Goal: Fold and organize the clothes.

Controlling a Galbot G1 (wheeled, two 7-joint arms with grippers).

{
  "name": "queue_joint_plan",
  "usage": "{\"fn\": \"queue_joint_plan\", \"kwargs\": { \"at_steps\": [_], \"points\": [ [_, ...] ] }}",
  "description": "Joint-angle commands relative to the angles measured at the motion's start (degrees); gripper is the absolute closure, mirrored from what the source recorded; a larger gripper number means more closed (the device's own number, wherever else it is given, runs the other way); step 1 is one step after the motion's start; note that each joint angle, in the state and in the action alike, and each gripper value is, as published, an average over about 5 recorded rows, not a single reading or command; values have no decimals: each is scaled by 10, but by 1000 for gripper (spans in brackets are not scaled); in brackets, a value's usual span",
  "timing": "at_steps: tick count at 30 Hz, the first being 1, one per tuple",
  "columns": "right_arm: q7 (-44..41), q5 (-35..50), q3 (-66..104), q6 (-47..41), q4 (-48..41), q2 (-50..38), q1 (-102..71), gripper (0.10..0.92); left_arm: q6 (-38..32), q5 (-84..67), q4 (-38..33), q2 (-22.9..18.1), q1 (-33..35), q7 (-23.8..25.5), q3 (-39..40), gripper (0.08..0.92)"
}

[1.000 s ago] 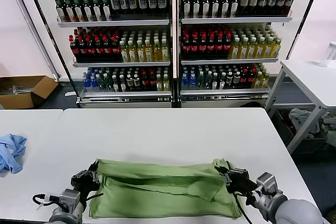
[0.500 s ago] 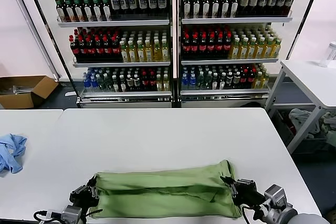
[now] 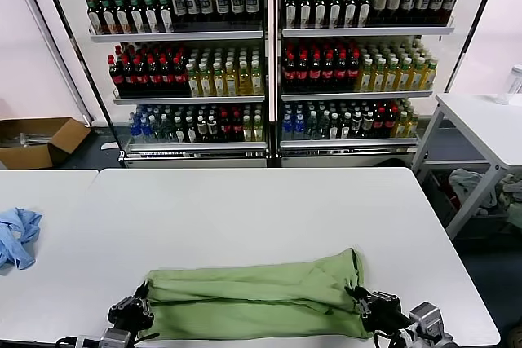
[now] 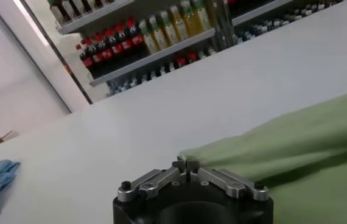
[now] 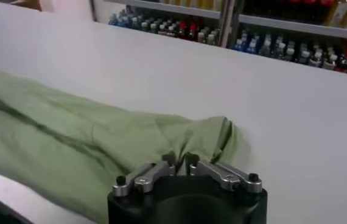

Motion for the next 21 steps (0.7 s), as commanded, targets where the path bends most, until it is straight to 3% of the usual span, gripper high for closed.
{"fn": "queue_joint_plan", "kwargs": {
  "at_steps": [1,5,14,18,21],
  "points": [
    [146,10,-37,24,-8,47,6,713,-1,16,-15,3,-3,0,-5,842],
    [214,11,-33,30,2,63,16,600,2,18,-36,2,0,-1,-17,729],
    [239,-30,75,58,25,62,17,340,4,5,-110,-17,4,2,-49,470],
    [189,-49,84,151,8,60,6,235,-34,-29,-105,-36,10,16,-43,348],
    [152,-97,75,243,-23,64,-2,207,-81,-41,-91,-47,29,36,-34,263]
  ]
}}
